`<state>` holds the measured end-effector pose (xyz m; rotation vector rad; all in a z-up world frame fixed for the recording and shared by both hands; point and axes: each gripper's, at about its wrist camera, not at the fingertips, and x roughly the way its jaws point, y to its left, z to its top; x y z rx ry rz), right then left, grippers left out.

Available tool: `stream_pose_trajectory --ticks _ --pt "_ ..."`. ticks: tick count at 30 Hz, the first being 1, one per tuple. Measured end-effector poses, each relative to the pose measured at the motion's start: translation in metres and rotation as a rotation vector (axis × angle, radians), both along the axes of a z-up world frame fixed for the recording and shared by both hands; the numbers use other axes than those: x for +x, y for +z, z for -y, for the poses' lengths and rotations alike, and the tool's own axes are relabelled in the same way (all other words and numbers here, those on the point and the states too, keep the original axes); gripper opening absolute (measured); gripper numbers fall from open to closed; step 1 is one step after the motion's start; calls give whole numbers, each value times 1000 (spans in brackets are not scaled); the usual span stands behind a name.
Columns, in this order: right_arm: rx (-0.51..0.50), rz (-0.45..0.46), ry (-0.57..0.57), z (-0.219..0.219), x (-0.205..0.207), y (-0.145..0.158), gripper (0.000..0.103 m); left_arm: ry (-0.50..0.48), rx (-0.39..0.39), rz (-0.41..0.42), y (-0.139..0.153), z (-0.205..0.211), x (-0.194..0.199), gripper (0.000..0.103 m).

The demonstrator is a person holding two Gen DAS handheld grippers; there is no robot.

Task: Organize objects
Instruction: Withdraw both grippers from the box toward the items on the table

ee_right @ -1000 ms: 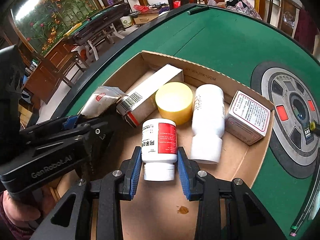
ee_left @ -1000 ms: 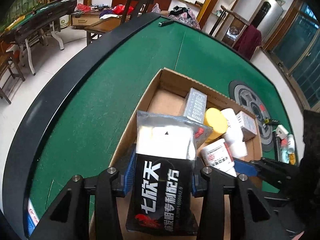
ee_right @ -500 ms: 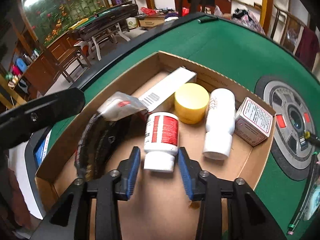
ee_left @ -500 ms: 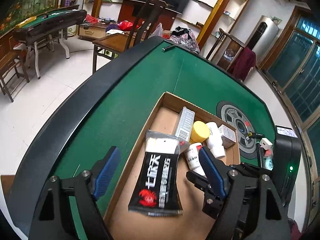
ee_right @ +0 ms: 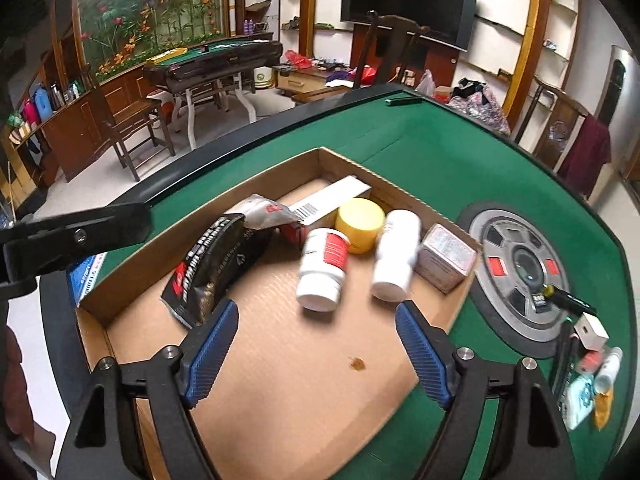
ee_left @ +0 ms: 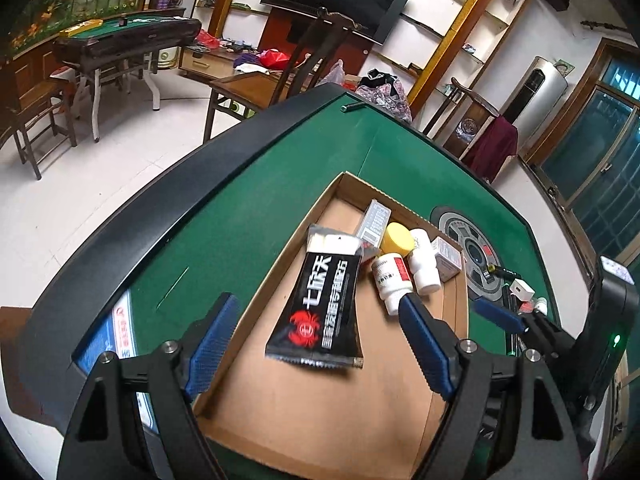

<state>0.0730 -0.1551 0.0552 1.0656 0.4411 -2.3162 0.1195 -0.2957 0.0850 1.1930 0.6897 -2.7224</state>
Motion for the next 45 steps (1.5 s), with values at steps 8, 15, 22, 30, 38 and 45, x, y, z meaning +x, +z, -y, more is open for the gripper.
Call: stream_pose_trajectory --ticks 8,15,22,30,38,45 --pt "-25 -34 -75 -30 4 10 89 -14 -20 2 7 -14 6 81" --pt "-38 -56 -120 -53 6 14 91 -56 -32 -8 16 -37 5 82" --pt "-51 -61 -148 -72 5 13 92 -81 -52 -12 21 -57 6 82" --pt "-58 -59 -167 -83 2 12 93 -99 -55 3 19 -64 4 82" --pt "-56 -63 -177 -90 0 9 93 -113 -63 10 18 -74 -1 82" --pt "-72 -51 -223 -111 -10 5 94 -153 -73 21 14 -89 -8 82"
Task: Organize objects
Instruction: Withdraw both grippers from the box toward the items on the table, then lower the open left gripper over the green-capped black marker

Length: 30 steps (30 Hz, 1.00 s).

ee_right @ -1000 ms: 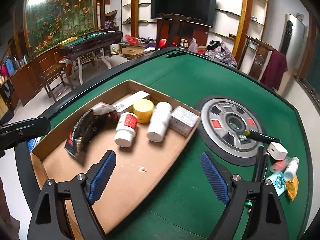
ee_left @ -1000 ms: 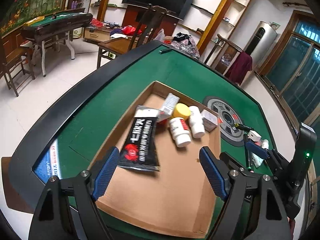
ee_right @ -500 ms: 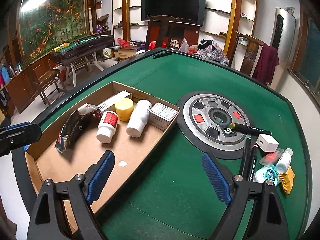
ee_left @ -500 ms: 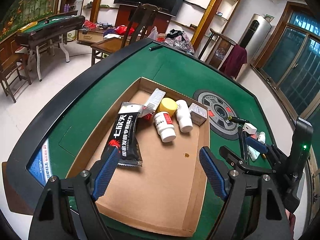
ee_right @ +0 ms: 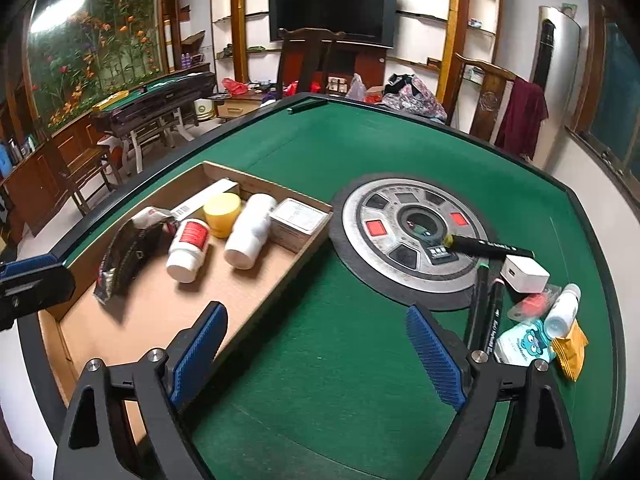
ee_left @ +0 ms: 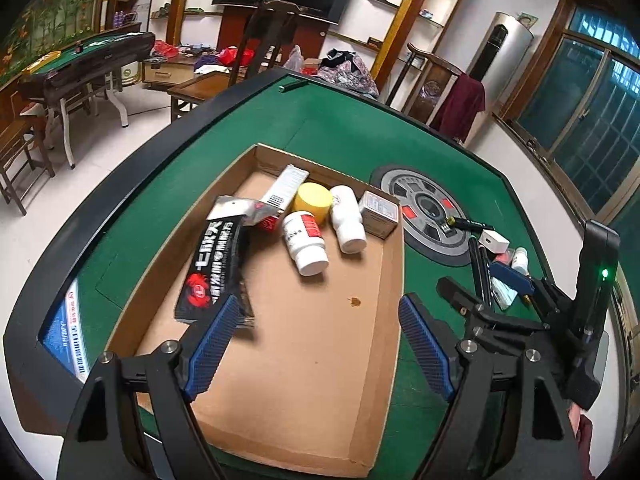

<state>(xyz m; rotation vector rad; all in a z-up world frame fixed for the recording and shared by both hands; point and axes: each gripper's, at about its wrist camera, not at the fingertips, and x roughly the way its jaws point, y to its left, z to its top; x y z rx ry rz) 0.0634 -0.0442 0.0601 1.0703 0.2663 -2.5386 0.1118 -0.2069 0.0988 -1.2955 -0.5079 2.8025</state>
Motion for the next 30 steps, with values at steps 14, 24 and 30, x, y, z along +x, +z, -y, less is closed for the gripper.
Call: stream_pose_trajectory --ticks 14,24,30 --pt "-128 -45 -341 -156 -52 14 95 88 209 -270 53 38 18 100" --pt "-195 -47 -577 -260 -69 -6 103 -153 1 -102 36 -86 -62 100" --pt "-369 49 -674 -301 -72 -18 103 -265 -121 -20 -12 -165 -114 100"
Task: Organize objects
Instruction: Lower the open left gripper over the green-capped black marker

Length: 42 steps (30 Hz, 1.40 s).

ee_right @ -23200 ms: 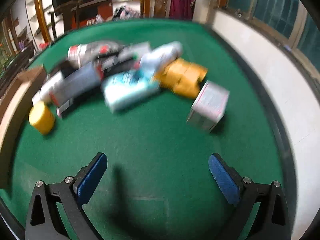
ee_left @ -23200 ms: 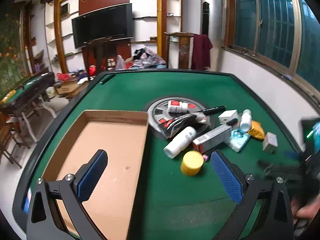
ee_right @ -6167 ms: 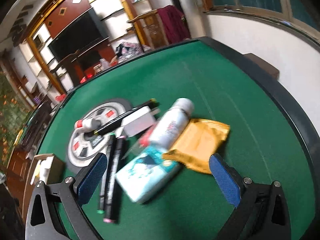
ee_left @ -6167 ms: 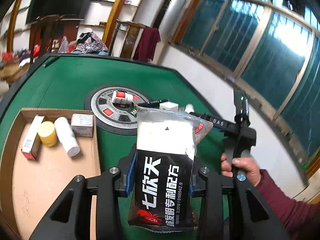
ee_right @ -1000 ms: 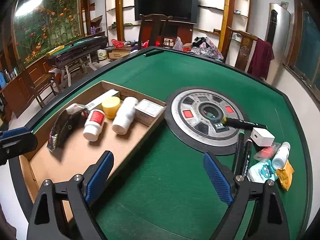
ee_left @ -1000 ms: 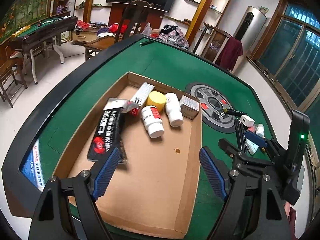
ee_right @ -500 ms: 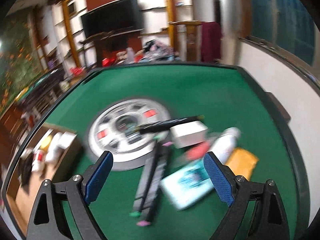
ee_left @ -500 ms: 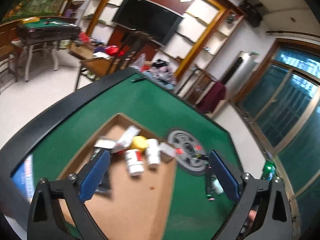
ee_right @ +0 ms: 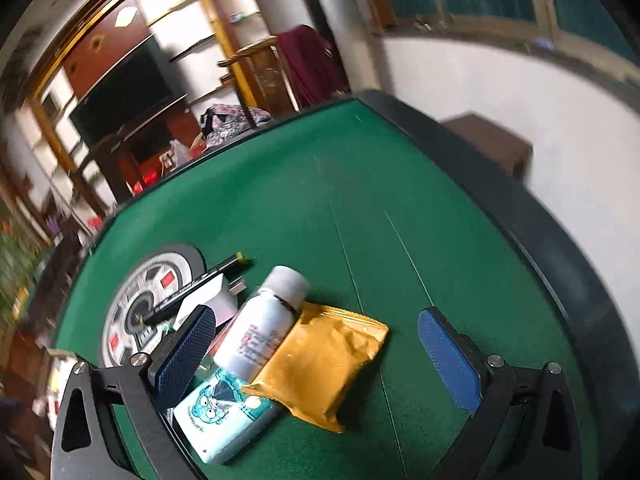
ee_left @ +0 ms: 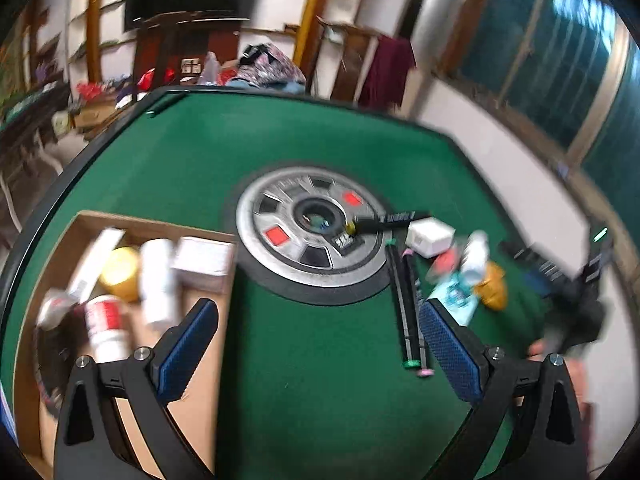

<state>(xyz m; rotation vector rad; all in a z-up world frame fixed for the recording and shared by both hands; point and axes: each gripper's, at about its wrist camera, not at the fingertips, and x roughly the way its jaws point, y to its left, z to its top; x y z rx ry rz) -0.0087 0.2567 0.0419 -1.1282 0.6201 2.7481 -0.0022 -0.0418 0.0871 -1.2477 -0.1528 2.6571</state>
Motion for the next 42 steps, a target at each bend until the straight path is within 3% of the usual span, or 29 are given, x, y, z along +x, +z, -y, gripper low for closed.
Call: stream_pose_trajectory --ticks 2,4,6,9,11,14,16,19,24,27,33,37,42 --pt "-21 15 -9 -5 -1 -2 103 -39 -49 24 -20 -23 -14 98" --pt "-31 20 -5 -6 -2 -2 103 -72 -88 52 -38 -42 -27 88" --pt "-22 19 1 -3 0 -1 103 -105 -118 75 -53 -57 -34 68" --pt "-3 15 17 5 0 0 103 -137 -158 94 -68 -73 -43 47" --pt "5 16 28 9 -2 -1 103 -154 -148 113 -73 -78 -47 43" --pt "12 18 41 15 -5 -2 103 -166 -196 92 -77 -90 -48 38" --pt "12 21 49 16 -7 -2 103 -168 -213 92 -77 -92 -50 37" --pt "14 24 56 19 -8 -3 103 -166 -154 106 -72 -88 -51 37" --pt "12 26 59 21 -8 -4 103 -203 -125 62 -61 -89 -43 37" --pt "6 28 65 21 -8 -5 103 -222 -194 37 -62 -98 -39 37" --pt "15 32 71 25 -8 -5 103 -235 -216 27 -61 -100 -38 37" --pt "12 35 69 24 -9 -6 103 -259 -177 44 -62 -100 -39 37" --pt "17 40 74 26 -8 -7 103 -273 -235 22 -62 -112 -33 37"
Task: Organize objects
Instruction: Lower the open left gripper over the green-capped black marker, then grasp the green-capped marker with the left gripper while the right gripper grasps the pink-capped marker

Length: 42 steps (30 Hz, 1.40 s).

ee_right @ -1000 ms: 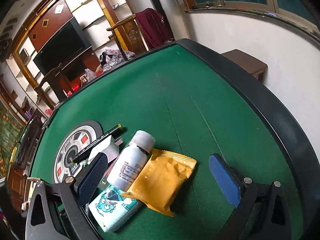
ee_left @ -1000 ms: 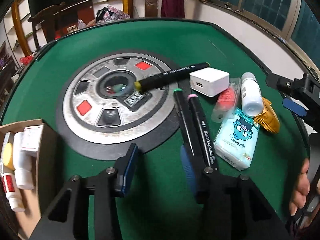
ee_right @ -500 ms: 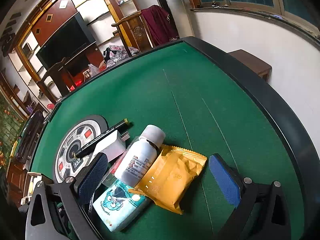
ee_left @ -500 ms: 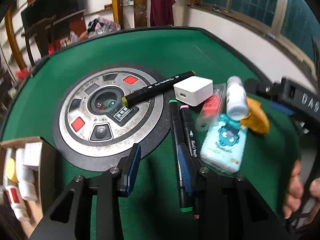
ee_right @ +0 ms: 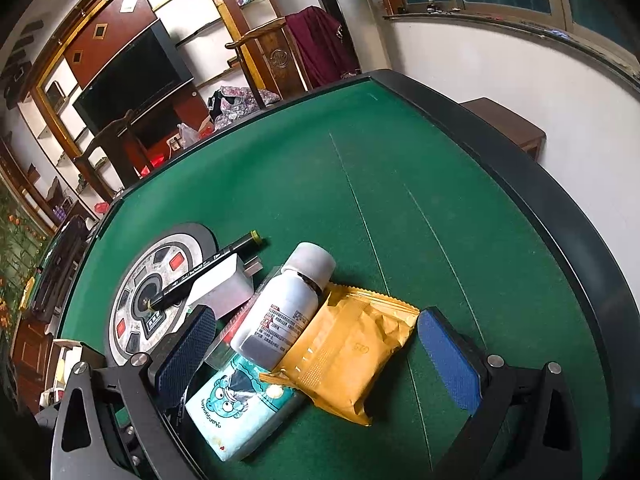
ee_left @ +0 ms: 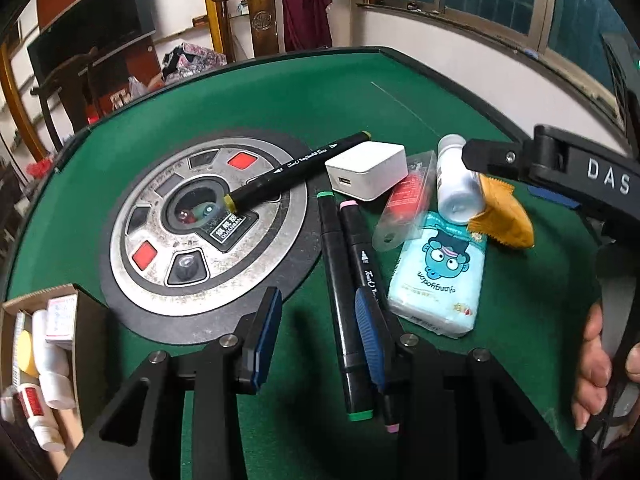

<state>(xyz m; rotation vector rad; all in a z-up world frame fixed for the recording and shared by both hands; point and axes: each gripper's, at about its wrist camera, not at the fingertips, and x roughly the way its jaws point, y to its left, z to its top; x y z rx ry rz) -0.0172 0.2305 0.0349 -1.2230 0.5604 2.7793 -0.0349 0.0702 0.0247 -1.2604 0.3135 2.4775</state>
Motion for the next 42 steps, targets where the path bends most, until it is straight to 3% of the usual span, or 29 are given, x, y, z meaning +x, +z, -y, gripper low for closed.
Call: stream_pose_trajectory --ticks 14,19,21,25,26,28,29,30,35,38,42 --pt "-12 5 19 6 0 -1 103 49 -23 36 -12 12 -6 40" --pt "18 8 38 14 -2 -1 103 46 -124 -62 -13 -5 -4 56" --pt "21 11 38 14 -2 -3 103 70 -109 -60 -13 0 -8 67" --pt "16 16 35 13 -3 -4 103 80 -25 -10 -14 14 -16 68" --pt "17 16 35 13 -3 -5 103 77 -14 -3 -15 15 -17 66" --pt "19 15 35 13 -3 -5 103 56 17 5 -15 17 -15 46" --pt "23 15 34 13 -3 -5 103 45 9 -3 -14 14 -12 21" --pt "24 15 35 14 -3 -5 103 35 3 -1 -13 13 -9 14" --pt "35 6 53 16 -4 -4 103 49 87 33 -9 26 5 14" --pt "33 -18 62 16 -2 -1 103 90 198 67 0 49 20 14" --pt "36 -60 72 18 3 4 103 140 291 51 20 83 50 14"
